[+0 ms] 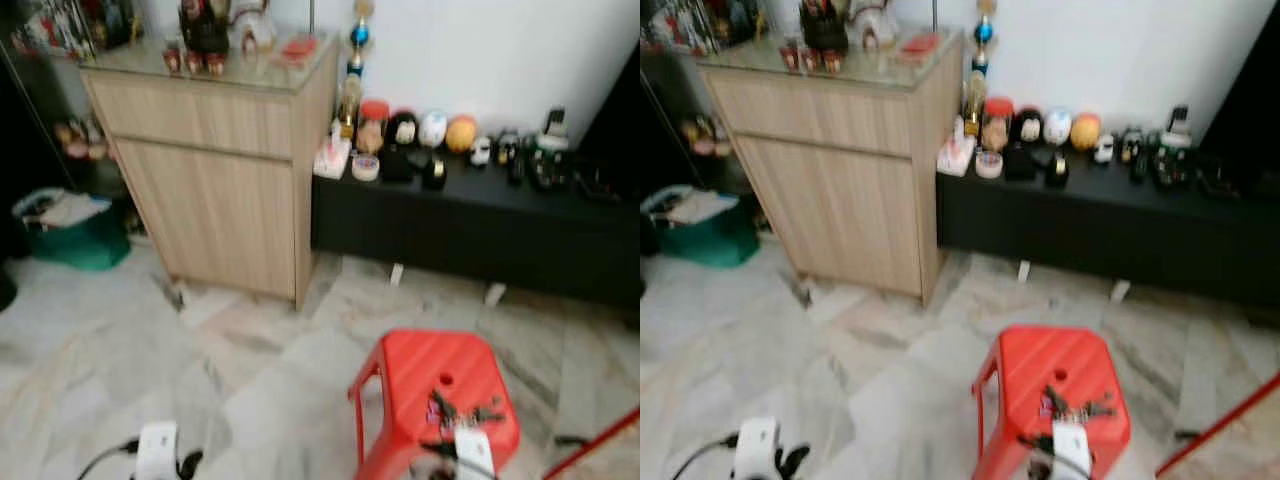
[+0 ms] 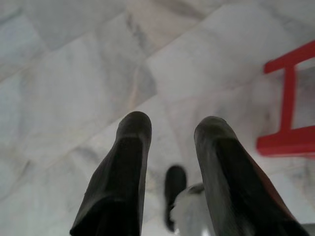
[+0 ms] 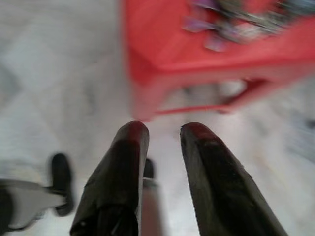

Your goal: Hang keys on a hook

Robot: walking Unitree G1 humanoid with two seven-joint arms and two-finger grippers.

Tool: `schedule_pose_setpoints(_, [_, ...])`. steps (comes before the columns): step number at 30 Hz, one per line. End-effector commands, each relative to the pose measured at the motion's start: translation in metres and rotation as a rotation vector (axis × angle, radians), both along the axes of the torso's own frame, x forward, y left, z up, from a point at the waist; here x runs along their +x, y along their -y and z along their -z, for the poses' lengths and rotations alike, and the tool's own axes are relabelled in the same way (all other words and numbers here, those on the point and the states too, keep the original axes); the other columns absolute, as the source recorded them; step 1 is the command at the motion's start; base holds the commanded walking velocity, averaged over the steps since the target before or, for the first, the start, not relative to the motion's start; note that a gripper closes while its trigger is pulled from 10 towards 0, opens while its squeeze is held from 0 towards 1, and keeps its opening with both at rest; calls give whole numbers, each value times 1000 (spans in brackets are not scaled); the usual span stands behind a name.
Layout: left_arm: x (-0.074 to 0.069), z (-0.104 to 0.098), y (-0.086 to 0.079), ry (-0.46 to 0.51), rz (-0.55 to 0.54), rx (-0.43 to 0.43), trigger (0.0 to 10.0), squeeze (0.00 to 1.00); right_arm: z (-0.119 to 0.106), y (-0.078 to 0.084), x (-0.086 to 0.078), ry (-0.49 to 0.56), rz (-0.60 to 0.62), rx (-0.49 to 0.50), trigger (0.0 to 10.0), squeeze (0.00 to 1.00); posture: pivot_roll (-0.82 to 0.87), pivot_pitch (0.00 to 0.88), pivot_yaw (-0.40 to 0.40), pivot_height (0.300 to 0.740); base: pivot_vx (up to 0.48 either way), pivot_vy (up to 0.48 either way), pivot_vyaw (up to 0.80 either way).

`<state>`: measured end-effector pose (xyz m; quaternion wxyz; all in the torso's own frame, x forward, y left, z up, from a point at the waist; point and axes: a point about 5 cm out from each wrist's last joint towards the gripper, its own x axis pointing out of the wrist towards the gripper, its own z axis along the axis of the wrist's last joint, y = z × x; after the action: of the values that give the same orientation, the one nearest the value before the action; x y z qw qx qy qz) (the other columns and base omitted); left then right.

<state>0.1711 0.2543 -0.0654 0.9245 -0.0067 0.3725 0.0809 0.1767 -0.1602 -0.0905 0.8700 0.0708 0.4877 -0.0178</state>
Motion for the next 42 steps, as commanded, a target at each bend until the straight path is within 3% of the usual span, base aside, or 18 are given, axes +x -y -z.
schedule_pose_setpoints(1, [-4, 3, 4, -6, -13, -23, 10000, 0, 1, 7, -4, -7, 17, -10, 10000, 0, 80, 0, -40, 740, 0, 0, 0])
schedule_pose_setpoints(5, [-2, 0, 4, 51, -20, -14, 10000, 0, 0, 8, -2, 10, 32, -13, 10000, 0, 79, 0, -39, 740, 0, 0, 0])
schedule_pose_setpoints(8, [1, -5, 4, 117, -6, 12, 10000, 0, -6, 11, 10, 64, 65, -12, 10000, 0, 75, 0, -40, 740, 0, 0, 0])
schedule_pose_setpoints(13, [5, -15, 5, 261, 11, 31, 10000, 0, -24, 18, 37, 236, 97, -43, 10000, 0, 55, 0, -45, 740, 0, 0, 0])
schedule_pose_setpoints(14, [7, -20, 7, 323, 22, 24, 10000, 0, -34, 21, 50, 314, 99, -56, 10000, 0, 58, 0, -47, 740, 0, 0, 0])
schedule_pose_setpoints(17, [10, -26, 10, 384, 92, 33, 10000, 0, -48, 22, 68, 413, 59, -74, 10000, 0, 35, 0, -48, 740, 0, 0, 0])
schedule_pose_setpoints(23, [9, -31, 13, 469, 106, 54, 10000, 0, -86, 21, 102, 676, 8, -100, 10000, 0, 33, 0, -63, 740, 0, 0, 0])
schedule_pose_setpoints(24, [30, -45, 17, 532, 141, 91, 10000, 0, -90, 21, 103, 709, -5, -112, 10000, 0, 36, 0, -68, 740, 0, 0, 0])
schedule_pose_setpoints(25, [30, -45, 17, 532, 141, 91, 10000, 0, -90, 21, 103, 709, -5, -112, 10000, 0, 36, 0, -68, 740, 0, 0, 0])
schedule_pose_setpoints(27, [81, -90, 32, 702, 229, 147, 10000, 0, -92, 18, 100, 760, -13, -124, 10000, 0, 48, 0, -72, 740, 0, 0, 0])
schedule_pose_setpoints(31, [76, -114, 36, 789, 223, 59, 10000, 0, -88, 16, 85, 794, 7, -122, 10000, 0, 52, 0, -71, 740, 0, 0, 0])
schedule_pose_setpoints(37, [69, -125, 32, 852, 263, 135, 10000, 0, -81, 14, 70, 783, 25, -124, 10000, 0, 61, 0, -64, 740, 0, 0, 0])
schedule_pose_setpoints(42, [42, -130, 35, 779, 325, 151, 10000, 0, -88, 20, 53, 835, 106, -171, 10000, 0, 46, 0, -57, 740, 0, 0, 0])
